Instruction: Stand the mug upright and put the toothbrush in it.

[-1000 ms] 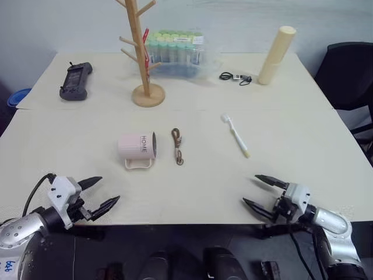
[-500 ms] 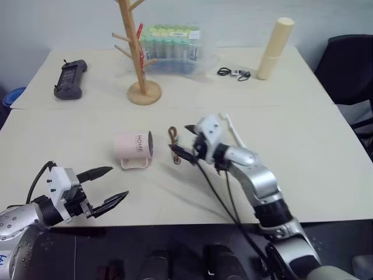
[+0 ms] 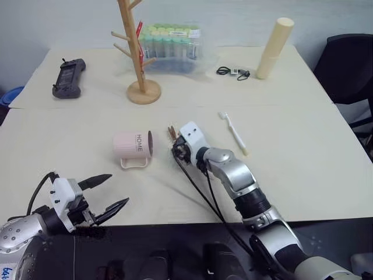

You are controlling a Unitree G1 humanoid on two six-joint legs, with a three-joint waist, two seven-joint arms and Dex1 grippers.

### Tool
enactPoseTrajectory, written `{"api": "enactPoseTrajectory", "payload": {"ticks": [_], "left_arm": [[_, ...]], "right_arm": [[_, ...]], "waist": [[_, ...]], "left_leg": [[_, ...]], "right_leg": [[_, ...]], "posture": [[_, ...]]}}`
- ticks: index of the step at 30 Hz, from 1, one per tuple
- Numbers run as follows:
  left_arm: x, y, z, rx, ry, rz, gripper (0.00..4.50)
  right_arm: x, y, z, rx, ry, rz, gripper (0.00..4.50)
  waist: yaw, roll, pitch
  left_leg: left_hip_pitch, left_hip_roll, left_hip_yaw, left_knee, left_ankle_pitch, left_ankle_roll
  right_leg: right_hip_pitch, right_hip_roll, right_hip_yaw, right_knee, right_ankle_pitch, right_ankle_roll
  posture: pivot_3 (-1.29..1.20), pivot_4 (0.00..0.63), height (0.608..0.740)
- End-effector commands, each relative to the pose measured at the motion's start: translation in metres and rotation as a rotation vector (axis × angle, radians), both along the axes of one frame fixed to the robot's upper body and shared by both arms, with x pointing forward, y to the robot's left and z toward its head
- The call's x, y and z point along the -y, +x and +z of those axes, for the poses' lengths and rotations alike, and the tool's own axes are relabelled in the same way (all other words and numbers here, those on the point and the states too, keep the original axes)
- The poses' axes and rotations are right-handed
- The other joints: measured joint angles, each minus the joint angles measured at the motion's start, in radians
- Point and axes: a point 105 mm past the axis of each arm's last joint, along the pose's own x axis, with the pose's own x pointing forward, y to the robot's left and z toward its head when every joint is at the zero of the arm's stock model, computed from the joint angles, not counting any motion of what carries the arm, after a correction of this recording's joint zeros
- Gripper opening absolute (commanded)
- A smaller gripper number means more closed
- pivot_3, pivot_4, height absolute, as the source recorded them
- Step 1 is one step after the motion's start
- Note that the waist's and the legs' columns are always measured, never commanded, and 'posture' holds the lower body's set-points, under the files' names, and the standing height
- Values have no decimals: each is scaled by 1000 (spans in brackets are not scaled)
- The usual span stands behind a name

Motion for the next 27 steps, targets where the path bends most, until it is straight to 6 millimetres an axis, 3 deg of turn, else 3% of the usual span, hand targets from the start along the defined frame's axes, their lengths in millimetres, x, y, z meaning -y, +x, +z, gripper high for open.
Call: {"api": "enactPoseTrajectory", "payload": {"ticks": [1, 4, 5, 7, 10, 14, 18, 24, 27], "left_arm": [[0, 0, 5, 44, 23, -6, 4500], [7, -1, 1, 4, 0, -66, 4500], [7, 0, 1, 9, -8, -69, 4500], [8, 2, 2, 26, -10, -80, 4500], [8, 9, 9, 53, -54, -61, 4500], [19, 10, 12, 64, -67, -112, 4500], [57, 10, 19, 74, -140, -237, 4500], [86, 11, 18, 70, -148, -358, 4500], [82, 16, 12, 84, -107, -352, 4500]], "right_arm": [[4, -9, -9, -162, 93, -14, 875], [11, -17, 7, -218, 231, 31, 171], [13, -20, 13, -202, 263, 55, 170], [27, -31, 45, -106, 464, 151, 170], [80, -38, 64, 24, 483, 123, 170], [174, -31, 79, 196, 401, -89, 170], [259, -35, 66, 264, 157, -226, 170], [332, -36, 25, 221, -38, -420, 170], [352, -40, 21, 235, -89, -451, 1171]], "waist": [[0, 0, 0], [1, 0, 0], [1, 0, 0], [3, 0, 0], [6, 1, 1], [7, 0, 0], [10, 1, 1], [-1, 0, 1], [3, 1, 1]], "left_leg": [[1, 0, 0, 0, 0, 0], [2, 1, 0, -1, 0, -1], [2, 1, 0, -1, 0, -1], [1, 1, 0, -2, 0, -1], [-2, 1, 0, -1, 0, 1], [-2, -2, 1, 1, -1, 4], [-2, -1, 2, -1, -1, 4], [4, 2, 8, -1, 0, 3], [4, 2, 10, 0, 0, 3]], "right_leg": [[0, 0, 0, 1, 0, 0], [0, 1, 0, 3, 0, 0], [0, 1, 0, 3, 0, 0], [0, 1, 0, 2, 0, 0], [-1, 0, 0, 2, 0, 1], [2, -1, 2, -5, 2, 4], [2, -1, 2, -9, 2, 4], [3, 3, 6, -2, 2, 4], [3, 3, 7, -1, 2, 4]], "posture": [[0, 150, 740], [0, 150, 740], [0, 150, 740], [0, 150, 740], [0, 150, 740], [0, 150, 740], [0, 150, 740], [0, 150, 740], [0, 150, 740]]}}
